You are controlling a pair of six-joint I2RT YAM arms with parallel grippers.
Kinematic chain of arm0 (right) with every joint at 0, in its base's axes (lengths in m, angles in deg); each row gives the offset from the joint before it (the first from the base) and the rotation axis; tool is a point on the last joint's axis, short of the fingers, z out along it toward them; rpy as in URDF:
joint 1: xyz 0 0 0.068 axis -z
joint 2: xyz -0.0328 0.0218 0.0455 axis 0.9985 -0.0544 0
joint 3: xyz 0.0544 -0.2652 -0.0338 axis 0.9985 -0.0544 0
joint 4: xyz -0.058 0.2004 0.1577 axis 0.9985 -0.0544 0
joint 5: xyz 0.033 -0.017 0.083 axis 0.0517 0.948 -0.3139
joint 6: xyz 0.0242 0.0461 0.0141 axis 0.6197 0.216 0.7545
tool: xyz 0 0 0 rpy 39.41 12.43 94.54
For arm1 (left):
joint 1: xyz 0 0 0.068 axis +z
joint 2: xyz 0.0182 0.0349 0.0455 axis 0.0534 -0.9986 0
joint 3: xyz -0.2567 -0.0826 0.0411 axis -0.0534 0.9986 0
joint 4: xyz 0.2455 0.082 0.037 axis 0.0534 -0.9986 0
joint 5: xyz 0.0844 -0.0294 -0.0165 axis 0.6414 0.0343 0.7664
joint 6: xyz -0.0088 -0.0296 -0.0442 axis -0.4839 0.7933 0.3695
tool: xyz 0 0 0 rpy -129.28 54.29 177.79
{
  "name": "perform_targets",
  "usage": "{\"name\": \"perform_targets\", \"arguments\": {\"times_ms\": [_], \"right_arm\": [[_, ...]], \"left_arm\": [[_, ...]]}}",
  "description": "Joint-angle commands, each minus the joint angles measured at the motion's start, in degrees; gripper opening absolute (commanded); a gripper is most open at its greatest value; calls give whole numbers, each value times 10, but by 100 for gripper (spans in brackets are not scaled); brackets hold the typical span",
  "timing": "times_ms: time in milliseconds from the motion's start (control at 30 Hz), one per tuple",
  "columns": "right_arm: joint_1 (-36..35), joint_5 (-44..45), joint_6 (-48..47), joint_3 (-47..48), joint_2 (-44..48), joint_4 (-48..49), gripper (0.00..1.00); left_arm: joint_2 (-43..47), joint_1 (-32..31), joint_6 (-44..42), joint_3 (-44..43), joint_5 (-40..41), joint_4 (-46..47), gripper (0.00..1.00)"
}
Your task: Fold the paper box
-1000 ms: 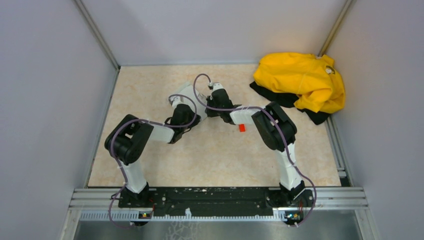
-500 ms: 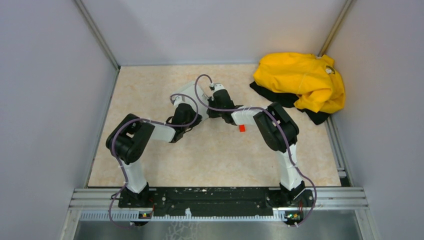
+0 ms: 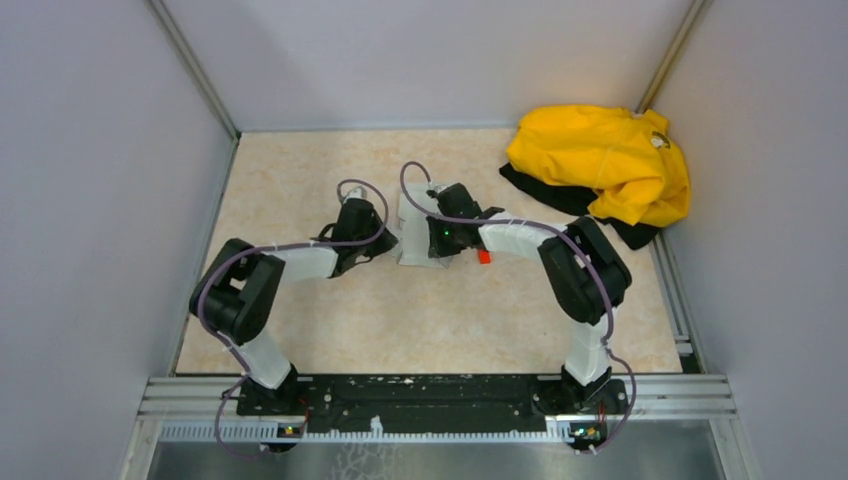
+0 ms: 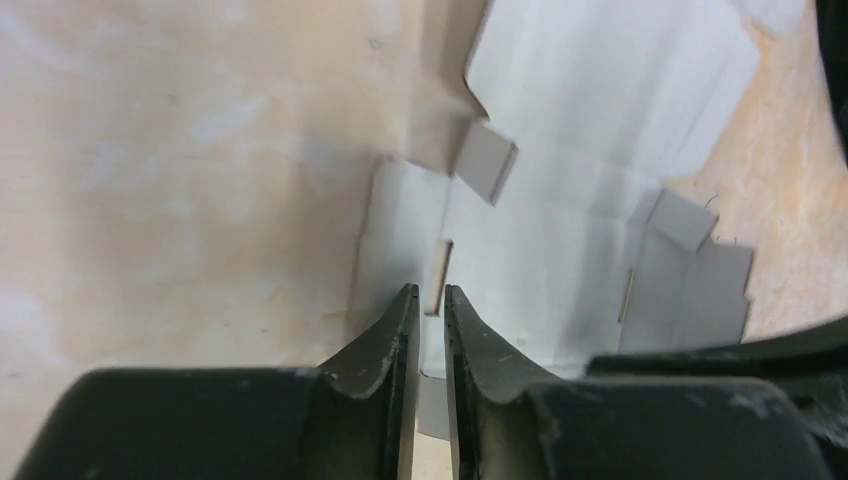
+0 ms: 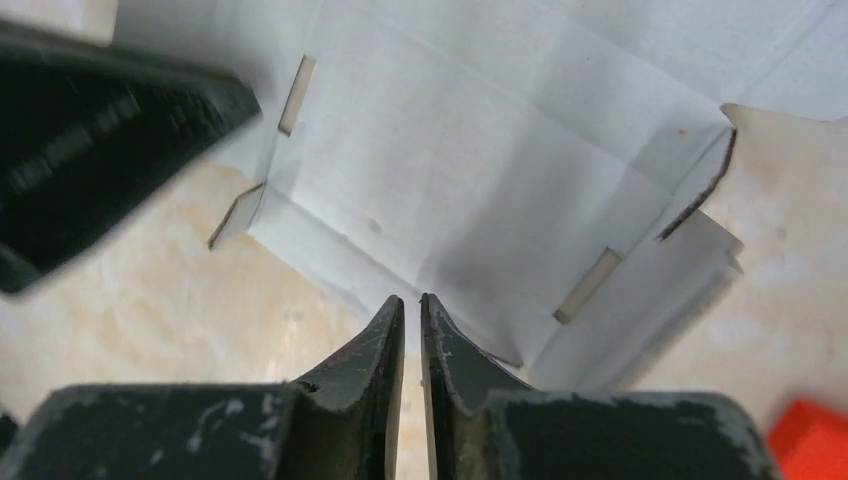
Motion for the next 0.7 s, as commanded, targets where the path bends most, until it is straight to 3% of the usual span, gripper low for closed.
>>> {"name": "perform_targets", "arguments": {"times_ms": [0,100,200,400,567,667], "right_arm": [[10,-34,-25,23,100,-148,14],[15,-45,-29,43,138,-170,19],[22,-64,-35,63,156,-182,30],[36,-48,-95,94,147,-215,45],[41,-32,-167,110,132,-216,58],[41,-18,-192,131,115,-218,61]], "left_arm": [[59,33,-60,-50,-51,-138,25],[87,50,-71,-72,-78,-164,34],[106,68,-77,-80,-84,-172,38],[128,99,-83,-73,-95,-182,41],[141,101,-80,-42,-88,-182,56],[141,101,-76,-27,-103,-182,59]]}}
